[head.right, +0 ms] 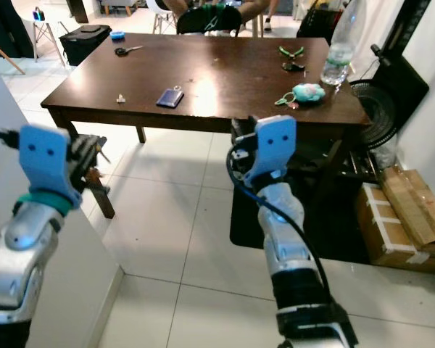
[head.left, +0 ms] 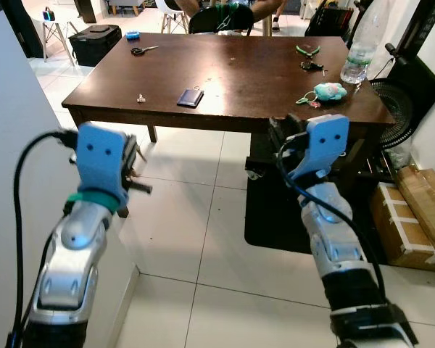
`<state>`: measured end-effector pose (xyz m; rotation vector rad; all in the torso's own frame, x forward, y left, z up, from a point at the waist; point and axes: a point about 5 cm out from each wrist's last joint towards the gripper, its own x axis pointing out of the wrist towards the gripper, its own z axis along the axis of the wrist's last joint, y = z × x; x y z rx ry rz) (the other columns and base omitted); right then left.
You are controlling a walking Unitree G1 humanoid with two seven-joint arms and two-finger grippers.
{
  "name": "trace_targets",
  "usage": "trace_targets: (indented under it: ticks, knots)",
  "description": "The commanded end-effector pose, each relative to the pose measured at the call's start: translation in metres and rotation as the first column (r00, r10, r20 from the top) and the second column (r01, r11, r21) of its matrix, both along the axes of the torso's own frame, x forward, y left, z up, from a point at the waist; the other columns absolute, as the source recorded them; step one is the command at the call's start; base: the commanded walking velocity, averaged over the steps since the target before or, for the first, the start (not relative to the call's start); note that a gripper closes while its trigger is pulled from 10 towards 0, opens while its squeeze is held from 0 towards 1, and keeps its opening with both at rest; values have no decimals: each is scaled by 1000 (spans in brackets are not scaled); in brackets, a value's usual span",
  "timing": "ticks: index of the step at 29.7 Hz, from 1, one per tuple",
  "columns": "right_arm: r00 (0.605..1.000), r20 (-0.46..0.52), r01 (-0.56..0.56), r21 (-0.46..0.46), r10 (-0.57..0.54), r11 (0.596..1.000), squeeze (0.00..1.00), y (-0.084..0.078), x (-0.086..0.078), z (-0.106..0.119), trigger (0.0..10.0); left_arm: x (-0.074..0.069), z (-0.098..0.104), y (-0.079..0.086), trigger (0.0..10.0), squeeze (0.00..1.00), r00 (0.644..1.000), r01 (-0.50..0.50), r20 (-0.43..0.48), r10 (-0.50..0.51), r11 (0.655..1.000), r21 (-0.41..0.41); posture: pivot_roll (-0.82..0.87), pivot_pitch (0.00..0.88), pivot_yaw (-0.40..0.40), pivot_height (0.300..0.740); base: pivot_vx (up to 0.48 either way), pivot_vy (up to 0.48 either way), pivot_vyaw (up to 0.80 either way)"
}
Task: Hang keys on a hook
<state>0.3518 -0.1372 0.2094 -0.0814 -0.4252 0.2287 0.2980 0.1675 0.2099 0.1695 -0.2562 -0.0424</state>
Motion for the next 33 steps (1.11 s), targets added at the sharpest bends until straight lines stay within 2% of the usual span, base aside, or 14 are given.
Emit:
trace_targets:
  ticks: [1, 6, 8, 14, 16, 22, 28, 33]
  knots:
    - [1000, -15, -9, 1, 9, 1000, 0, 1, -1, -6, 10000, -3, 3, -4, 10000, 0, 1000, 0, 7, 0, 1000, -6, -28, 0, 99, 740, 0, 0, 0]
    - [1000, -27, -9, 2, 9, 1000, 0, 2, 0, -8, 10000, -2, 5, -10, 10000, 0, 1000, 11, 13, -11, 1000, -3, -44, 0, 101, 740, 0, 0, 0]
    - [999, -17, -39, 2, 39, 999, 0, 13, 0, -5, 10000, 2, 6, -9, 10000, 0, 1000, 13, 15, -13, 1000, -1, -43, 0, 93, 740, 0, 0, 0]
    - [998, -40, -47, -15, 47, 999, 0, 19, -2, -11, 10000, 2, 3, -8, 10000, 0, 1000, 2, -10, -2, 1000, -12, -34, 1, 86, 740, 0, 0, 0]
    - [998, -50, -36, -62, 33, 997, 0, 19, -2, -17, 10000, -2, -3, -10, 10000, 0, 999, 20, -47, -21, 999, -29, -32, 0, 93, 740, 0, 0, 647]
    - [998, -58, -33, -65, 29, 997, 0, 20, -1, -19, 10000, -5, -7, -14, 10000, 0, 995, 45, -82, -50, 997, -65, -31, 0, 94, 740, 0, 0, 800]
    - [998, -66, -18, -75, 13, 997, 0, 14, -5, -24, 10000, -10, -15, -35, 10000, 0, 982, 125, -133, -132, 990, -60, -35, 0, 112, 740, 0, 0, 798]
    - [998, -70, -16, -79, 10, 997, 0, 13, -6, -26, 10000, -11, -14, -35, 10000, 0, 983, 133, -126, -135, 991, -30, -36, 0, 116, 740, 0, 0, 800]
